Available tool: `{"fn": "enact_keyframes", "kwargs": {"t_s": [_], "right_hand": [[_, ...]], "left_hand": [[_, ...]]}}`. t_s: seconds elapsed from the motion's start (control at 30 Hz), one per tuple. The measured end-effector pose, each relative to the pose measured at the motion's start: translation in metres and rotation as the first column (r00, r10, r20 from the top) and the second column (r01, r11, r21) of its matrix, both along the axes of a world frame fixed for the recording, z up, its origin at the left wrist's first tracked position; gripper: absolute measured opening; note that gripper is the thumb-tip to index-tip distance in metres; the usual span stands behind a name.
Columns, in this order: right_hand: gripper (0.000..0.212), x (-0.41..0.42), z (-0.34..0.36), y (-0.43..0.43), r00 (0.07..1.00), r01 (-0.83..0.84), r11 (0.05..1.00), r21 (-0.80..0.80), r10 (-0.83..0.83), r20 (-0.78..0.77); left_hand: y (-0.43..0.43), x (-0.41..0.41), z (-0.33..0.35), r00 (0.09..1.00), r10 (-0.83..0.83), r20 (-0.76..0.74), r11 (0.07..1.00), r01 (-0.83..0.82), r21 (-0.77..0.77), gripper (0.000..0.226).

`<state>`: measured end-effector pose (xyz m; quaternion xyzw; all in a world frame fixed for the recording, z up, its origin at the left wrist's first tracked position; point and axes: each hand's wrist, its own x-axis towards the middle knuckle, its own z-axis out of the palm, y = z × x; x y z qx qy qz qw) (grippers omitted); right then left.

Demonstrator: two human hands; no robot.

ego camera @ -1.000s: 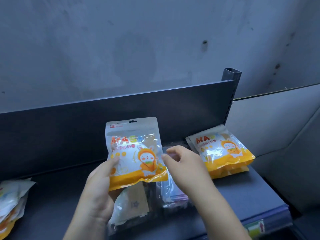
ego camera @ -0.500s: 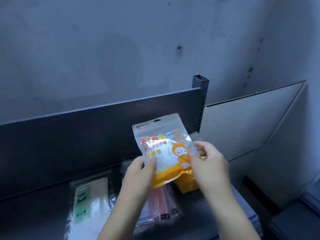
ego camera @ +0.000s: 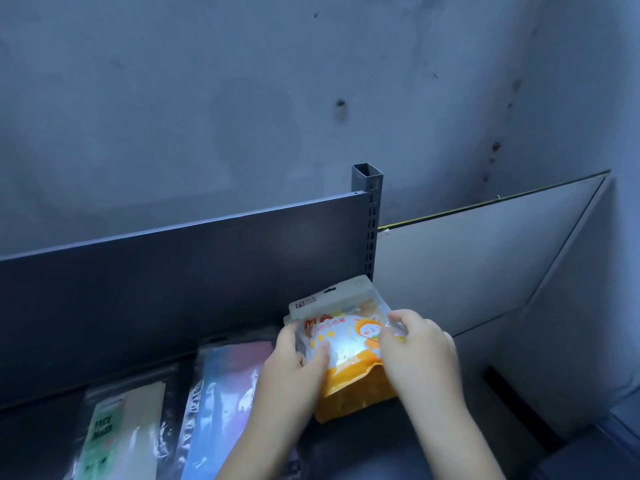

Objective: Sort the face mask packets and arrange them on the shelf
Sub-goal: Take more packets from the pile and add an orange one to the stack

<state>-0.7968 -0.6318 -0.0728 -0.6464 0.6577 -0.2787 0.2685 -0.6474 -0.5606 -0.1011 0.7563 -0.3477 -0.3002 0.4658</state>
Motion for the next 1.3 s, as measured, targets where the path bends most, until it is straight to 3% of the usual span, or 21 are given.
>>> {"fn": "enact_keyframes", "kwargs": {"t_s": [0.23,0.47,0.67,0.8,0.93,1.0,1.1,1.2,1.3], "right_hand": [[0.037,0.003,-0.001,-0.003,0.984,-0.081,0.997,0.011,0.082,-0.155],[0.036,0.01,-0.002,0.0,0.956,-0.121,0.989,-0.083,0.094,-0.277],[0.027,0.018,-0.008,0.006,0.975,-0.152,0.942,-0.299,0.093,-0.202],[0.043,0.033,-0.007,0.014,0.958,-0.287,0.873,-0.395,0.27,-0.1],[0.044,0.054,-0.004,0.028,0.917,-0.381,0.818,-0.431,0.396,-0.058],[0.044,0.065,-0.003,0.036,0.904,-0.402,0.8,-0.445,0.425,-0.051],[0.043,0.079,-0.003,0.047,0.889,-0.425,0.797,-0.428,0.456,-0.033],[0.042,0.091,-0.005,0.059,0.871,-0.461,0.796,-0.392,0.49,-0.03],[0.045,0.102,-0.004,0.072,0.858,-0.49,0.795,-0.358,0.512,-0.036]], "left_hand": [[0.002,-0.004,0.002,0.981,0.028,0.189,0.999,-0.034,0.03,0.043],[0.002,-0.004,0.004,0.933,0.002,0.361,0.995,-0.038,0.093,0.042],[0.015,-0.001,0.019,0.865,0.064,0.497,0.995,-0.093,0.034,0.023],[0.021,0.018,0.023,0.837,0.114,0.535,0.993,-0.104,-0.049,0.032],[0.034,0.043,0.01,0.784,0.155,0.6,0.985,-0.074,-0.158,0.029],[0.042,0.047,0.002,0.811,0.228,0.539,0.967,-0.123,-0.223,0.026],[0.05,0.043,-0.008,0.887,0.351,0.3,0.919,-0.265,-0.292,0.023],[0.052,0.038,-0.012,0.897,0.426,0.118,0.871,-0.371,-0.322,0.024],[0.056,0.041,-0.006,0.899,0.434,0.057,0.849,-0.387,-0.36,0.026]]}}
